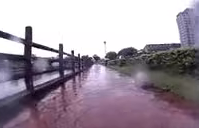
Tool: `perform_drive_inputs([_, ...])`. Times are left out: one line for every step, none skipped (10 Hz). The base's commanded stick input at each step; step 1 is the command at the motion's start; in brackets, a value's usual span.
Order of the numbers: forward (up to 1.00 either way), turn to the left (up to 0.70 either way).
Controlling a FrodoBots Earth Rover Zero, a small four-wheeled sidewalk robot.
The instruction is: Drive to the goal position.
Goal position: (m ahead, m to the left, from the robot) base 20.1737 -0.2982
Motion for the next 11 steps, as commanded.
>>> perform_drive_inputs([1.0,0.0])
perform_drive_inputs([1.0,0.0])
perform_drive_inputs([1.0,0.0])
perform_drive_inputs([1.0,0.0])
perform_drive_inputs([1.0,0.0])
perform_drive_inputs([1.0,0.09])
perform_drive_inputs([1.0,0.1])
perform_drive_inputs([1.0,0.04])
perform_drive_inputs([1.0,0.01])
perform_drive_inputs([1.0,0.0])
perform_drive_inputs([1.0,0.0])
